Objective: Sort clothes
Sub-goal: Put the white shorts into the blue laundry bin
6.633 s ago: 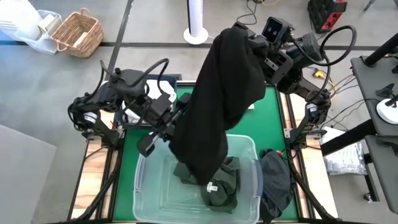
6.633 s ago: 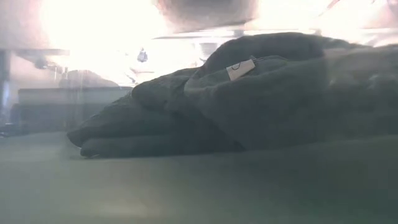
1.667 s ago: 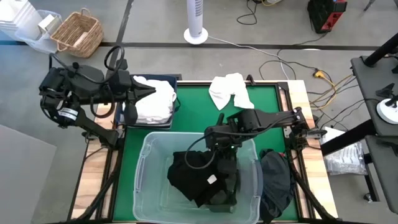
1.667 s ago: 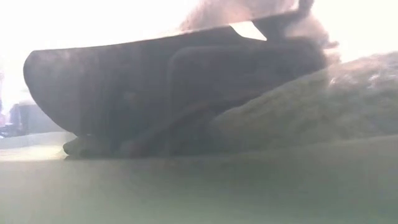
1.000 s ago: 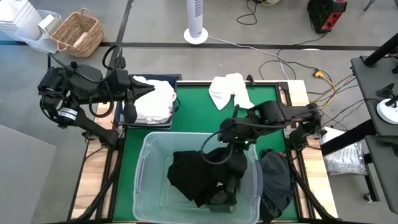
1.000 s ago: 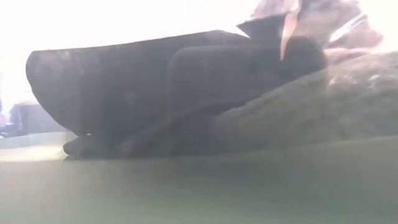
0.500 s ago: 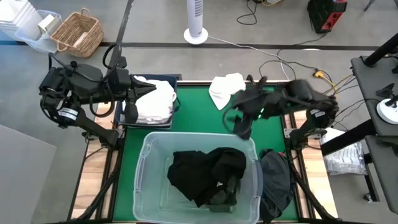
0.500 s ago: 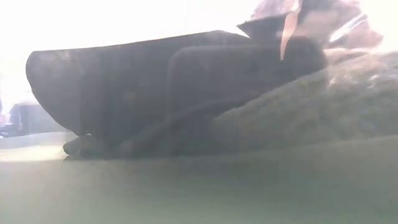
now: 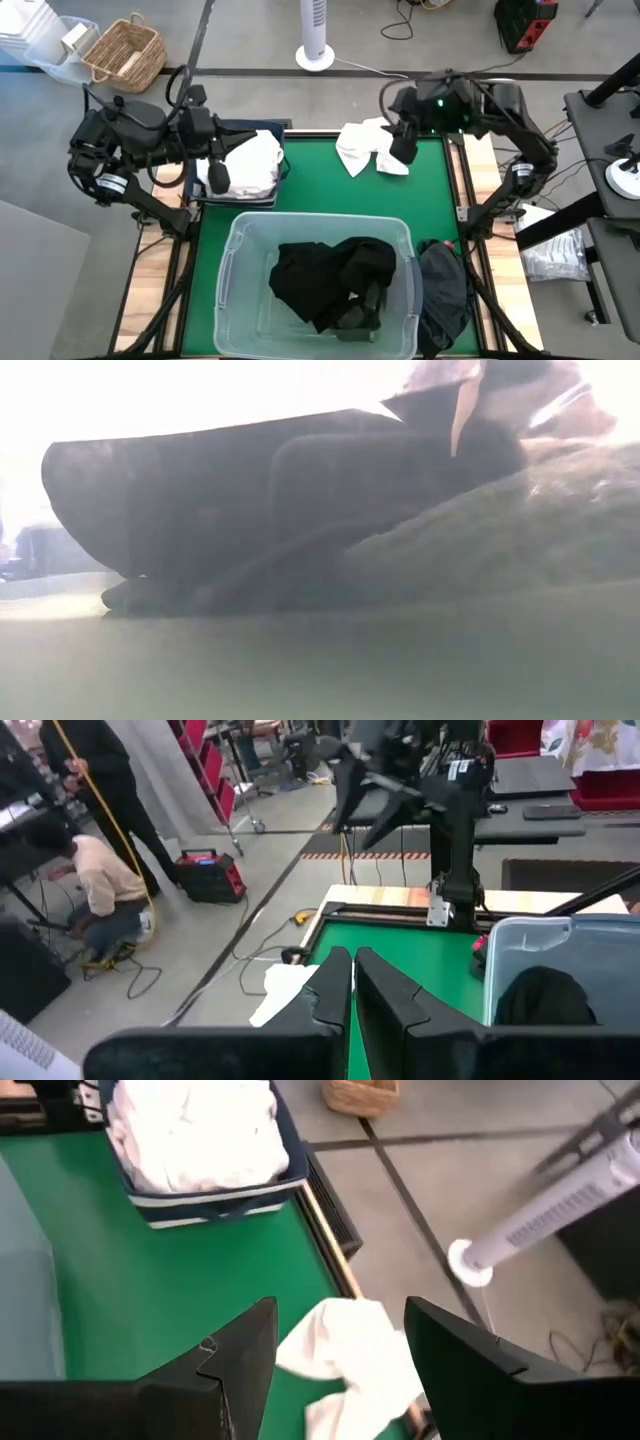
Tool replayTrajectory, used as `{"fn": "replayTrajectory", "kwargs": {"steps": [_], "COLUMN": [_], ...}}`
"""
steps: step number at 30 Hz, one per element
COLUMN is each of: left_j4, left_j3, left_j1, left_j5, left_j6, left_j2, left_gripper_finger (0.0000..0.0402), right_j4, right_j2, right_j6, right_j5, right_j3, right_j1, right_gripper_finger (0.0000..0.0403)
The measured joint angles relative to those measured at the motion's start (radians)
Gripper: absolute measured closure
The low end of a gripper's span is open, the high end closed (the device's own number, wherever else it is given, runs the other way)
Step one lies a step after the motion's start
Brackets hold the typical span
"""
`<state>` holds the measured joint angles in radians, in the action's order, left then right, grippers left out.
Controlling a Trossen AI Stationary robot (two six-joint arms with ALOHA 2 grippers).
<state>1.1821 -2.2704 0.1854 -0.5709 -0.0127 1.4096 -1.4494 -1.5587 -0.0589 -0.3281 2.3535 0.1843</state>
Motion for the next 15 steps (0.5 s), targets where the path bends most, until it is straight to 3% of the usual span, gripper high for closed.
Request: {"fn": "replayTrajectory", "kwargs": {"steps": [7,12,15], "left_j4": [-0.069,-0.113,-0.141], "left_j3": [0.001,0.001,0.001], "left_j1": [0.000,0.000,0.000], "left_j5": [-0.007,-0.083,-0.125], "left_j6": [-0.066,-0.083,-0.081], "left_j2": [0.034,0.054,0.058], "left_gripper_finger": [0.0402,0.0401,0.0401], "right_j4": [0.078,0.080,0.101], "right_j2": [0.000,-0.005,-0.002], "right_j6": [-0.176,-0.266,-0.316], "right_j5": [0.216,0.312,0.428], "right_j3": [-0.004,-0.022,-0.061], "right_j1": [0.154,0.250,0.322], "right_gripper_finger": [0.0193,0.0193,0.0193]}}
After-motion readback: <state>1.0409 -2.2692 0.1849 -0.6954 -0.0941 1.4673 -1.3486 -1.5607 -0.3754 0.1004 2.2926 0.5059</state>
